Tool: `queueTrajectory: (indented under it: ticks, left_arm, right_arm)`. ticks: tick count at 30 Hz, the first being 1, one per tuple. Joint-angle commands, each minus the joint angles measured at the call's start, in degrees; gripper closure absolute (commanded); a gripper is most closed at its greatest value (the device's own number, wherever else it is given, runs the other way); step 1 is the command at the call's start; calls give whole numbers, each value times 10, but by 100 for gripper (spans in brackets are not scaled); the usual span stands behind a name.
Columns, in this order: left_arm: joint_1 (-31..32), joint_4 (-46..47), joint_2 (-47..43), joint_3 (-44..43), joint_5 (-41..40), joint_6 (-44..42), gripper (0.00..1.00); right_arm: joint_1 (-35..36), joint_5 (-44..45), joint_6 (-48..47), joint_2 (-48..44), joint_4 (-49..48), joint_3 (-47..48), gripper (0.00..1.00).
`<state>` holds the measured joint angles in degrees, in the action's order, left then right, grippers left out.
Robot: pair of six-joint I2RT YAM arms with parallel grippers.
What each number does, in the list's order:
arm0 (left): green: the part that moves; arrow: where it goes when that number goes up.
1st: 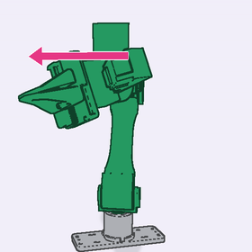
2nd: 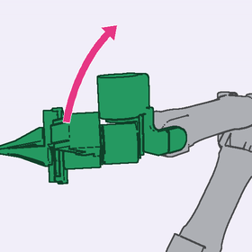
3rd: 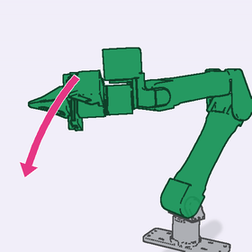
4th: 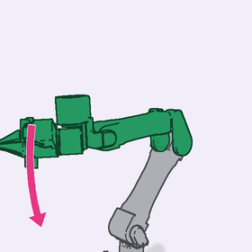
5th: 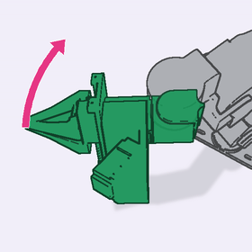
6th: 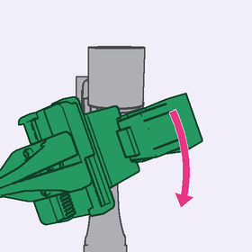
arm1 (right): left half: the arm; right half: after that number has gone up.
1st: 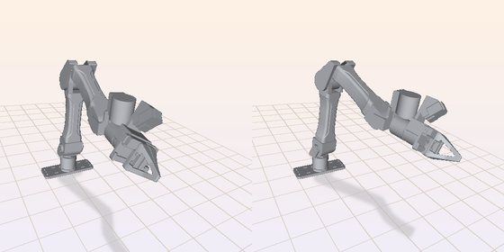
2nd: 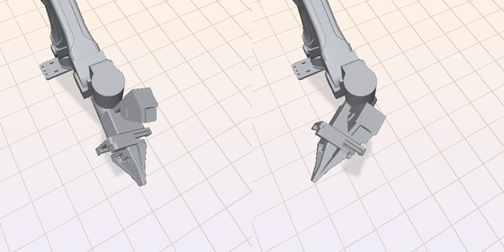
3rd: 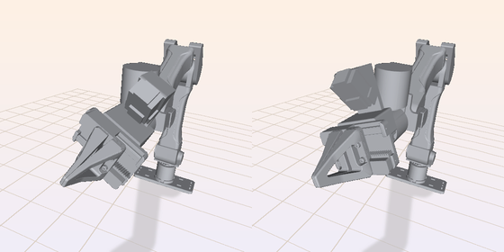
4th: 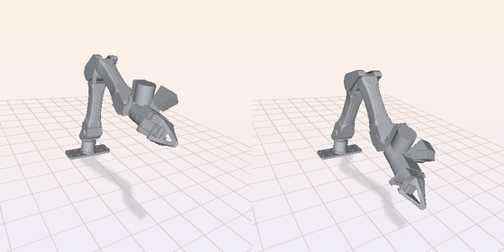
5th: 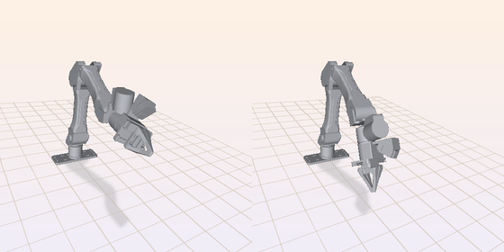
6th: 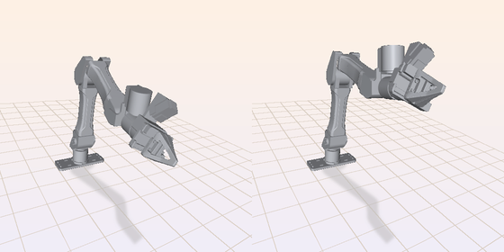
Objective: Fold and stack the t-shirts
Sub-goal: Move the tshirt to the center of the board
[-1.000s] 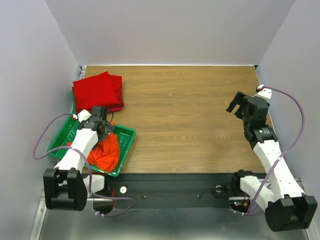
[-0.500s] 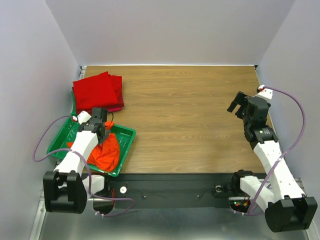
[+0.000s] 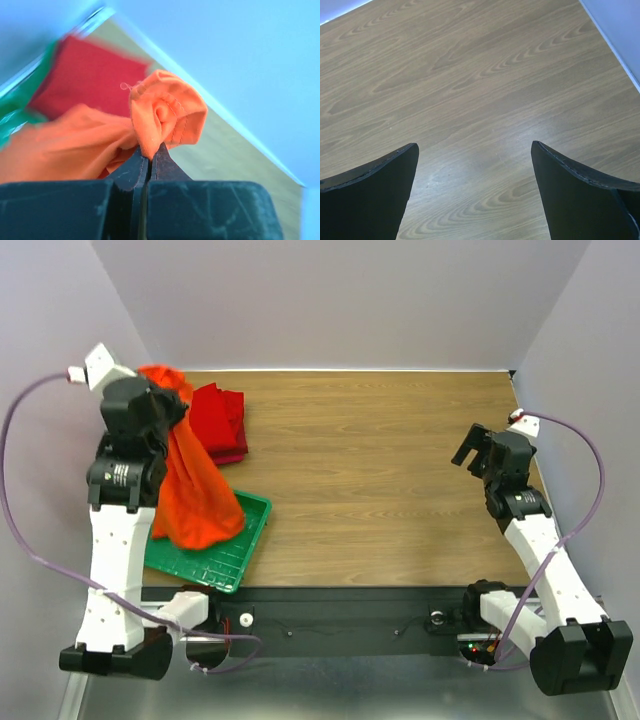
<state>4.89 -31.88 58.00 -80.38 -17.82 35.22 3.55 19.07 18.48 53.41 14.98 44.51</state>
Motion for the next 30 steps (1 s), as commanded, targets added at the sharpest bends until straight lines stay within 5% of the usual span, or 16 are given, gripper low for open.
queueTrajectory:
  ticks: [1,10,15,20,23,25,26,28,30]
  left_arm:
    - [16,85,69,-152,150,-77,100]
    - [107,227,225,-463,311,-28,100]
    - [138,437,271,-476,374,96,100]
    - [180,474,314,-478,378,121,100]
    - [189,473,318,-408,380,138,100]
    - [189,454,311,-331,369,137,84]
    - [189,427,309,-311,349,132,61]
    - [189,323,310,-257,257,90,32]
    - [189,211,318,-230,183,53,20]
  right_arm:
    - [0,1,3,5,-17,40,0]
    - [1,11,-3,20,-17,69,0]
    - [1,20,-4,17,-17,74,0]
    - [1,34,-8,-3,-16,65,0]
    - [0,42,-16,-15,-14,58,0]
    - [1,44,-20,-20,-12,55,0]
    - [1,45,-20,-22,-11,51,0]
    - [1,46,-25,-26,-5,46,0]
    - [1,34,-27,-28,1,42,0]
